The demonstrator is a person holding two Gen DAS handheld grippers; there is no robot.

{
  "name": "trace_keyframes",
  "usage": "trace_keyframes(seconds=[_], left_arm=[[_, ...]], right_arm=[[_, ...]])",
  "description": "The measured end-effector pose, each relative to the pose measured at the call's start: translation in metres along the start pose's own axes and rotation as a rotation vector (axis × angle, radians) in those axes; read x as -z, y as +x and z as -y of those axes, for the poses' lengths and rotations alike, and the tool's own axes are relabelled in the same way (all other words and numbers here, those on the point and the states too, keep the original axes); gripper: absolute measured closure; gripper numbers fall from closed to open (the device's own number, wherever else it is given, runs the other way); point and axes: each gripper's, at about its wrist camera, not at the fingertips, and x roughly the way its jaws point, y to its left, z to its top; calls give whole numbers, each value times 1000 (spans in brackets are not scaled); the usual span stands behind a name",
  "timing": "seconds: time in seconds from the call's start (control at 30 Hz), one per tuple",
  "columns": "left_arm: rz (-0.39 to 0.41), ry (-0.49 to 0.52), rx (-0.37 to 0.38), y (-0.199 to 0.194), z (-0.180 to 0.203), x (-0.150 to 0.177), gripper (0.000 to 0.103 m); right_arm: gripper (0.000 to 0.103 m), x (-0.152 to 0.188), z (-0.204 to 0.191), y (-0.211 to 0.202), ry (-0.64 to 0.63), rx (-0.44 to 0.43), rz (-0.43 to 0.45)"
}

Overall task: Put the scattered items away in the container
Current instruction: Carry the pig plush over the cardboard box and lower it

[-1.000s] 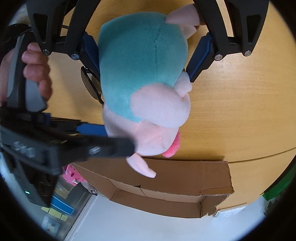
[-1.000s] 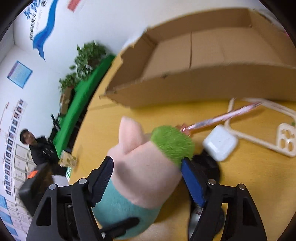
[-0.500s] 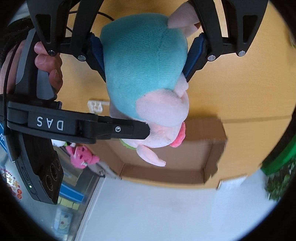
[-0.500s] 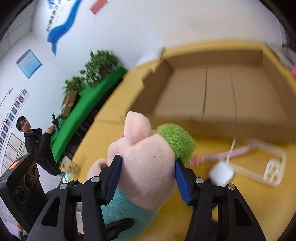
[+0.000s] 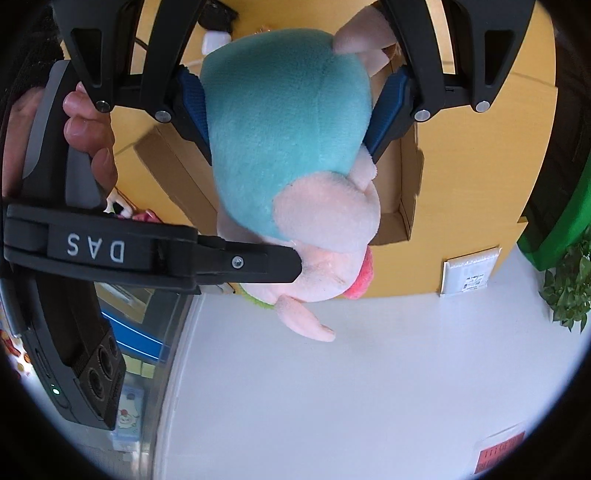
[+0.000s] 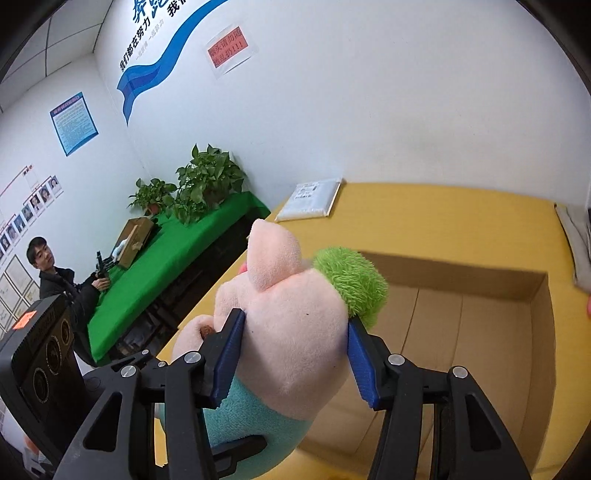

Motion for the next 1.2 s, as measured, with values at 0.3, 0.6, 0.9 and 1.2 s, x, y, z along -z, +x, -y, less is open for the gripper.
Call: trace_keyframes(seconds=[0.3,0.6,0.9,1.2], left_arm=[[-135,-109,-54,99,-61,-31,27],[-293,-164,-99,193,-99,-28,27],[-370,-182,-195,219,-109,-13,22],[-365,-133,-261,208,-100,-11,12]], right_arm=[[45,-43,63,121,33,-60,-112],[45,-21,116,226,99,-123,-209],[43,-7,133,268,121,-169,-205],[0,-6,141,251,150,-150,-145]])
